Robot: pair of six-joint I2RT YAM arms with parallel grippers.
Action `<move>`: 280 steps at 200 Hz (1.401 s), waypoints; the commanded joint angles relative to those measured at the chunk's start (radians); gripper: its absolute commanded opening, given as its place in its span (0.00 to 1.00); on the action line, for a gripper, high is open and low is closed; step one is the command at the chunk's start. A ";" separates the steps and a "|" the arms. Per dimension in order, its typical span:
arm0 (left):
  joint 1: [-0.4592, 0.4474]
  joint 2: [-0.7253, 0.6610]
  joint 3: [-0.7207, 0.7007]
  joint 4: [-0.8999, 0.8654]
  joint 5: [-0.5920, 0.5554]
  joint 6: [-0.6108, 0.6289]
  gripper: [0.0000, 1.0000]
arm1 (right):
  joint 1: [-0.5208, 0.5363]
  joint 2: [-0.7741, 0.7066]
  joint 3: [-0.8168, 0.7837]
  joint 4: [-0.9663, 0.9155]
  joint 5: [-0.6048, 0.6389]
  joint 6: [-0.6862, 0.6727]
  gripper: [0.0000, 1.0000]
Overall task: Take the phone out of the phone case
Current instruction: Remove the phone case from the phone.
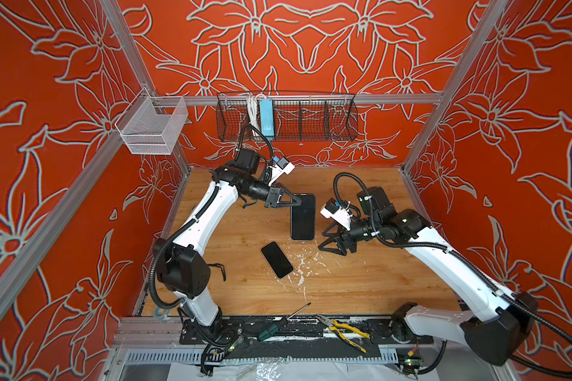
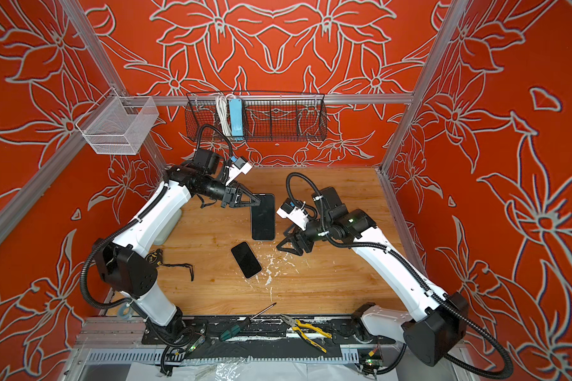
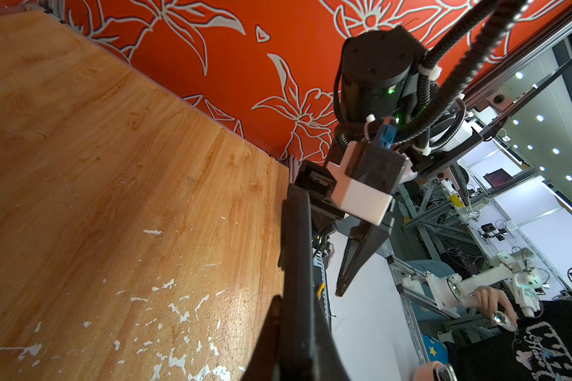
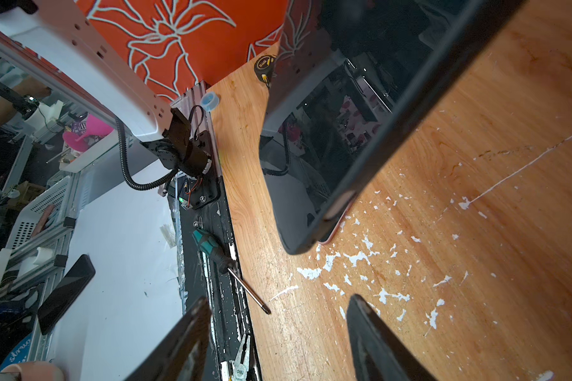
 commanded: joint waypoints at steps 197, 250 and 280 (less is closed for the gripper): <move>-0.028 -0.019 0.054 -0.218 0.050 0.200 0.00 | 0.108 0.137 0.131 -0.074 0.068 -0.161 0.55; -0.028 0.004 0.068 -0.234 0.047 0.231 0.00 | 0.110 0.163 0.133 -0.073 0.054 -0.178 0.44; -0.028 0.035 0.107 -0.300 0.049 0.283 0.00 | 0.113 0.173 0.141 -0.066 0.046 -0.176 0.41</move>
